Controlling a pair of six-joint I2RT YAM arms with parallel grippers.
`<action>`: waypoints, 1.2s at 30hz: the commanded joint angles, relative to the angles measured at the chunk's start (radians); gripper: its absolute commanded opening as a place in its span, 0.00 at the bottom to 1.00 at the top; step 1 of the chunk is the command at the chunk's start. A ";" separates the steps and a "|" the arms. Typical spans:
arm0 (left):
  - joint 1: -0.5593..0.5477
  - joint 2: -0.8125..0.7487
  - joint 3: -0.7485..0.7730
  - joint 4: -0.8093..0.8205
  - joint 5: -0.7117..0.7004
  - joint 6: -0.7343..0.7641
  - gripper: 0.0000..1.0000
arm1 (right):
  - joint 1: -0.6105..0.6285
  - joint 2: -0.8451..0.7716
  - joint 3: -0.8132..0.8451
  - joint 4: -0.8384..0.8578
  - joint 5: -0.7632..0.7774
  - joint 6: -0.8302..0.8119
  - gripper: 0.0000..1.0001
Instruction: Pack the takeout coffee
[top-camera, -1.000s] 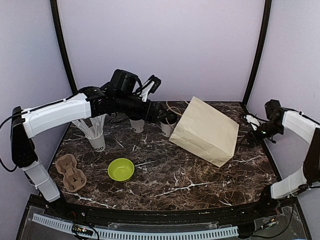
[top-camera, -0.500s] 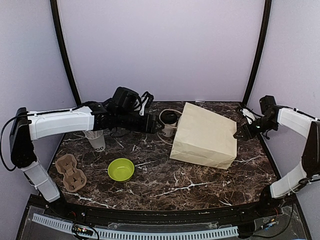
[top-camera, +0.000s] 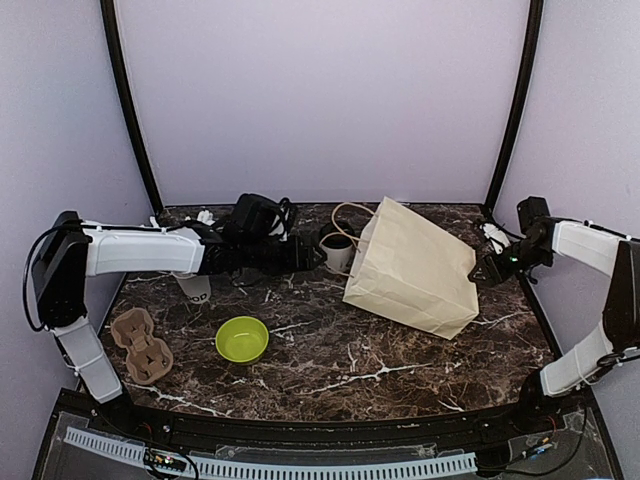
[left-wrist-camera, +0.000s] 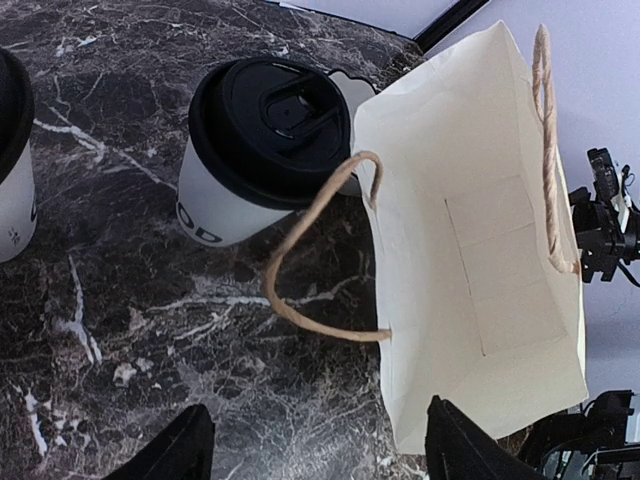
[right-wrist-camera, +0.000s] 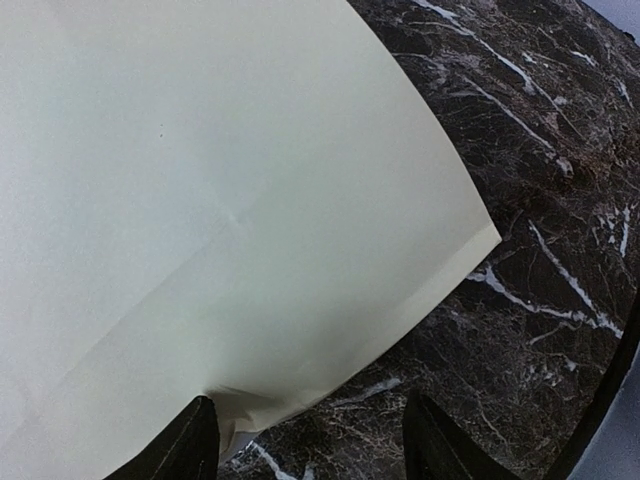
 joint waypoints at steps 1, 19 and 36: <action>0.012 0.081 0.057 0.109 -0.011 -0.001 0.76 | 0.002 0.010 -0.016 0.033 0.024 0.009 0.63; -0.040 0.111 0.198 0.214 0.156 0.177 0.00 | -0.027 -0.072 0.018 -0.034 0.030 0.034 0.68; -0.064 -0.081 0.293 -0.054 0.344 0.327 0.00 | -0.162 -0.120 0.138 -0.054 -0.077 0.093 0.76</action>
